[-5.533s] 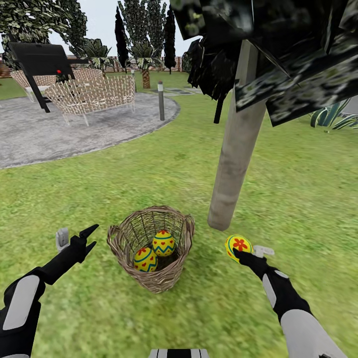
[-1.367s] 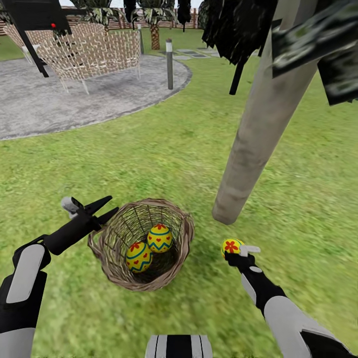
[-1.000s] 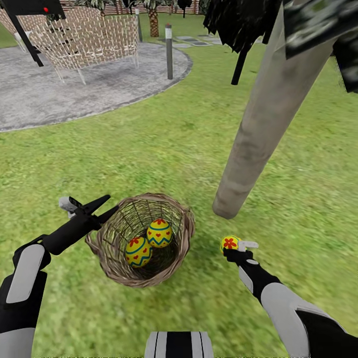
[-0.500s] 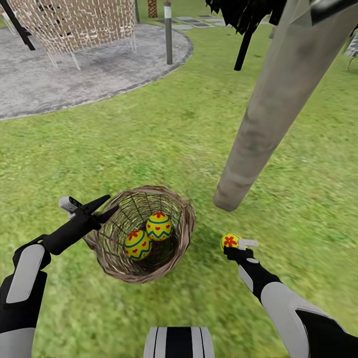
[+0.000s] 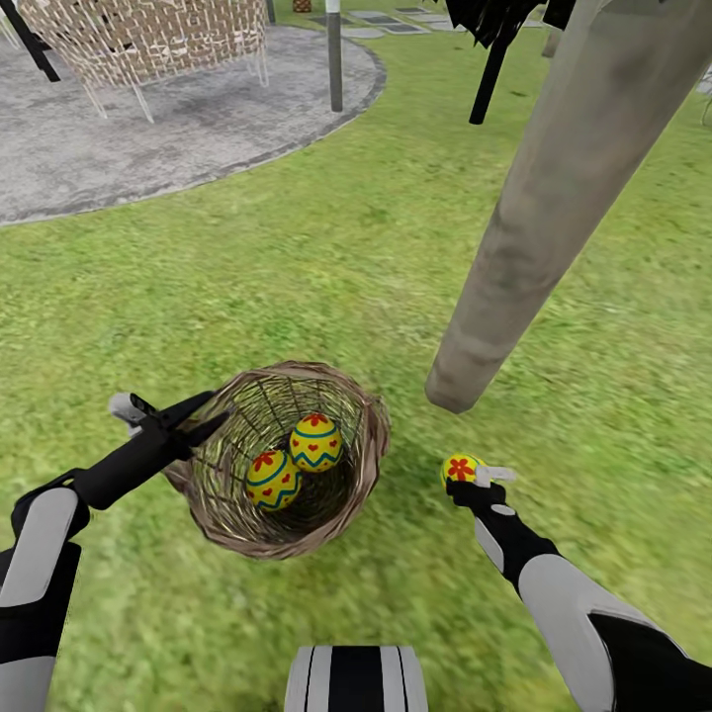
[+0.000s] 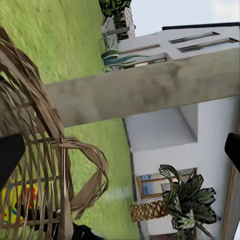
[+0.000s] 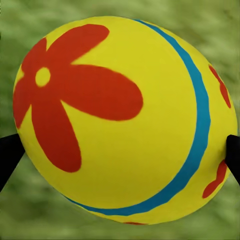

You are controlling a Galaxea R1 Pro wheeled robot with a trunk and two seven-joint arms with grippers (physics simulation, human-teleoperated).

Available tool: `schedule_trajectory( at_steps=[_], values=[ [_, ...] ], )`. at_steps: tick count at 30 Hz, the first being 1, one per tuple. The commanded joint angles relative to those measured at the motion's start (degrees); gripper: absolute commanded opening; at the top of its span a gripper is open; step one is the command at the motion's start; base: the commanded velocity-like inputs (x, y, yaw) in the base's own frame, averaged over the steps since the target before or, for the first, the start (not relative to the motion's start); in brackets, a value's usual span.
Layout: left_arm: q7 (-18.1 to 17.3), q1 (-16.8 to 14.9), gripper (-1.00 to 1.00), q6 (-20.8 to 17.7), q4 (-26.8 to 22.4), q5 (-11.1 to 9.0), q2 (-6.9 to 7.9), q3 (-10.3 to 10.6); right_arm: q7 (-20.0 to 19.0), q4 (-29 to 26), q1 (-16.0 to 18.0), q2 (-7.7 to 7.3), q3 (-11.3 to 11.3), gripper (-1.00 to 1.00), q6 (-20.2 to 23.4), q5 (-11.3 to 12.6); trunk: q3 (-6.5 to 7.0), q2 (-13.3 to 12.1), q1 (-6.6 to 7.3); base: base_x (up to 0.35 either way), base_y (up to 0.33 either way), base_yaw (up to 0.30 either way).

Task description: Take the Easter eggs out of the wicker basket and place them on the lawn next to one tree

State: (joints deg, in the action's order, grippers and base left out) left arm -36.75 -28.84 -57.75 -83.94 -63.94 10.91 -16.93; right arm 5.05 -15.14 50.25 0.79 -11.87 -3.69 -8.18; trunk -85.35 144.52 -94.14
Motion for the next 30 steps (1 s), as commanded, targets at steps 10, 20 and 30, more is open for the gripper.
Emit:
schedule_trajectory(
  at_steps=[10,20,30],
  values=[
    [-7.3,0.0,1.0,-0.2,-0.1,0.0,4.65,-0.3,0.4,0.4,0.0,-0.05,0.0,-1.0,0.6,0.0,0.0,0.0,0.0,0.0,0.0,0.0],
    [-12.4,0.4,1.0,-0.3,-0.1,0.0,5.92,-0.6,0.5,0.8,0.0,-0.09,-0.1,-1.0,4.6,0.4,0.0,0.0,0.0,0.0,0.0,0.0],
    [-13.6,0.4,1.0,-0.3,0.0,0.0,5.96,-1.2,0.5,0.8,0.0,-0.09,-0.1,-1.0,4.6,0.6,0.0,0.0,0.0,0.0,0.0,0.0]
  ],
)
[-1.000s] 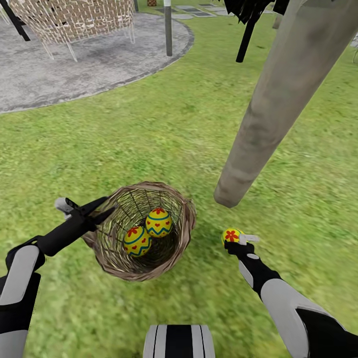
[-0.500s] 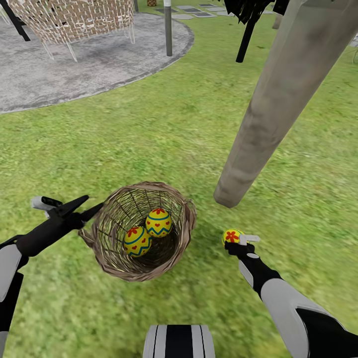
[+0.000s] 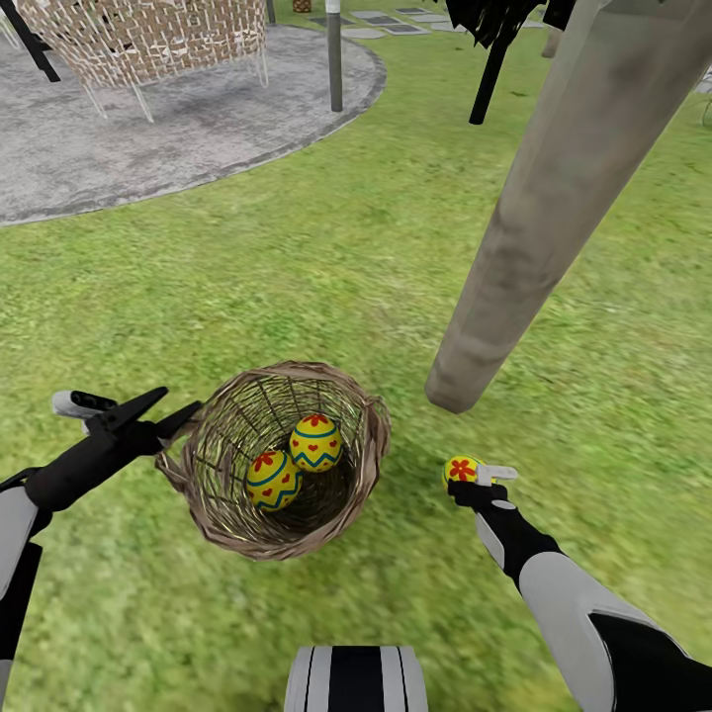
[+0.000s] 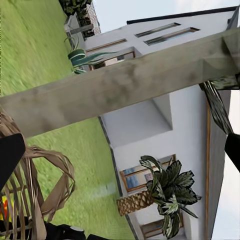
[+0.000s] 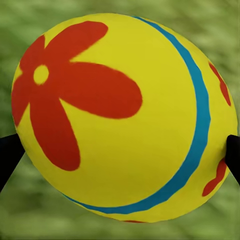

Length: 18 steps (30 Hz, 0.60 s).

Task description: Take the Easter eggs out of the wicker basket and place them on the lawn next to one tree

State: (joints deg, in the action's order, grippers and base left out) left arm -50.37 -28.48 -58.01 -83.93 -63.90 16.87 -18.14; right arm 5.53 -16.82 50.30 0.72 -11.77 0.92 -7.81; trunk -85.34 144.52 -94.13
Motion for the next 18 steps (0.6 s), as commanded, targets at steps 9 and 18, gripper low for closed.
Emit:
schedule_trajectory(
  at_steps=[9,18],
  values=[
    [0.0,0.0,1.0,0.0,0.0,0.0,0.0,-0.1,0.0,3.1,0.0,-0.01,-0.4,-1.0,0.1,0.4,-0.01,0.0,-0.01,0.0,0.0,0.0],
    [0.0,0.0,1.0,0.0,0.1,0.0,0.0,-0.2,0.0,3.2,0.0,-0.01,-0.4,-1.0,0.1,0.5,-0.01,0.0,-0.01,0.0,0.0,0.0]
  ],
)
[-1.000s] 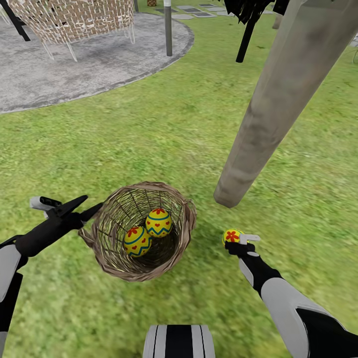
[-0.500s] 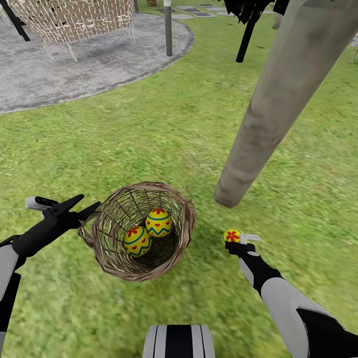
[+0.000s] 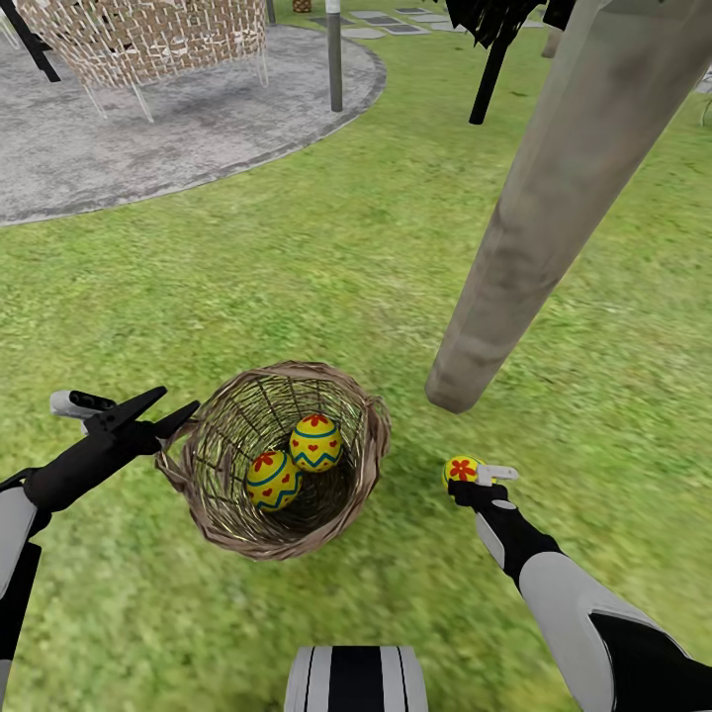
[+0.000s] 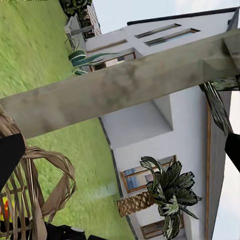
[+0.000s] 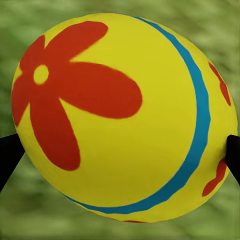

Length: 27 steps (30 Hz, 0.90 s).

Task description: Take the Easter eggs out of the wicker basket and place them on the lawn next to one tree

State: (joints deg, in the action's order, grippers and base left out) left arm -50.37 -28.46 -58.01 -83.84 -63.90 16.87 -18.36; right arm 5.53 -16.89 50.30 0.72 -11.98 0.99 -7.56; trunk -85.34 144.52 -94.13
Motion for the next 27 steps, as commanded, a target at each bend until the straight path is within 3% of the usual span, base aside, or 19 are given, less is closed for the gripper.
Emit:
schedule_trajectory(
  at_steps=[1,27],
  values=[
    [0.0,0.0,1.0,0.0,0.0,0.0,0.0,-0.5,0.0,3.3,0.0,-0.01,-0.2,-1.0,0.0,0.2,-0.01,0.0,-0.01,0.0,0.0,0.0],
    [-1.4,0.5,1.0,0.0,0.1,0.0,0.0,-2.8,0.0,3.1,0.0,-0.01,-0.3,-1.0,0.0,0.1,-0.67,0.0,-0.09,0.0,0.0,0.0]
  ],
)
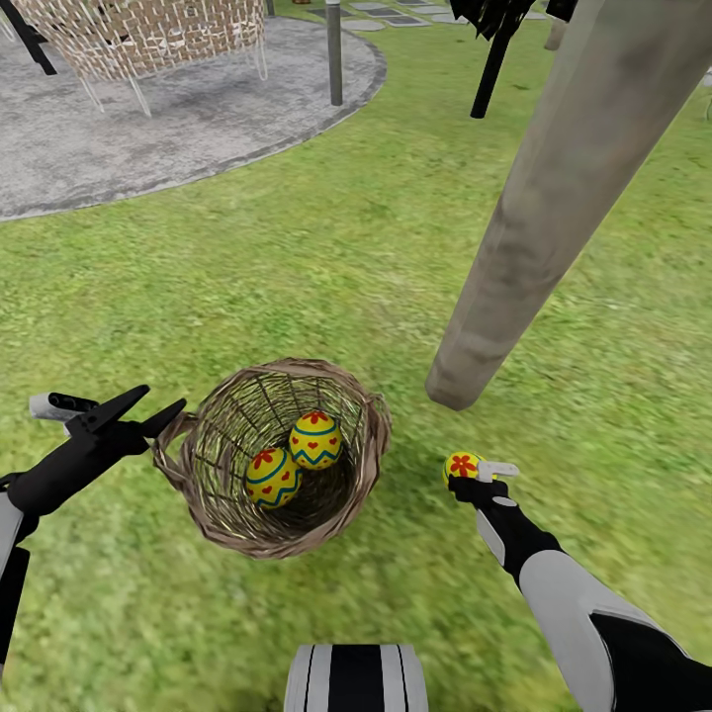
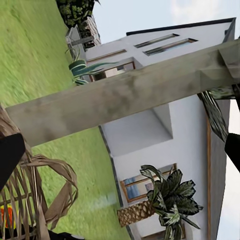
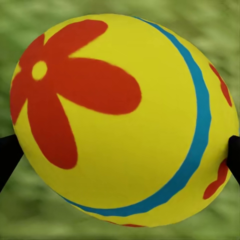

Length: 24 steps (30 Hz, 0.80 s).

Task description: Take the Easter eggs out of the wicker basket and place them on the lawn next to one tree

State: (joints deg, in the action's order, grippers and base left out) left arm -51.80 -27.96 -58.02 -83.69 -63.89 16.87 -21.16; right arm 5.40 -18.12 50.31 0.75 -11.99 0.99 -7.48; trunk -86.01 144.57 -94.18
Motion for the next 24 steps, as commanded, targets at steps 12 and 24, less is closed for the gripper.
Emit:
schedule_trajectory(
  at_steps=[12,24],
  values=[
    [-0.4,0.0,1.0,0.0,-0.1,0.0,0.01,0.0,0.1,4.3,0.0,-0.05,-0.3,1.0,0.0,0.0,-0.01,0.0,-0.03,0.0,0.0,0.0],
    [-1.2,0.0,1.0,0.0,0.0,0.0,0.01,-0.1,0.1,4.2,0.0,-0.03,-0.4,1.0,0.0,-0.2,0.44,0.0,0.02,0.0,0.0,0.0]
  ],
)
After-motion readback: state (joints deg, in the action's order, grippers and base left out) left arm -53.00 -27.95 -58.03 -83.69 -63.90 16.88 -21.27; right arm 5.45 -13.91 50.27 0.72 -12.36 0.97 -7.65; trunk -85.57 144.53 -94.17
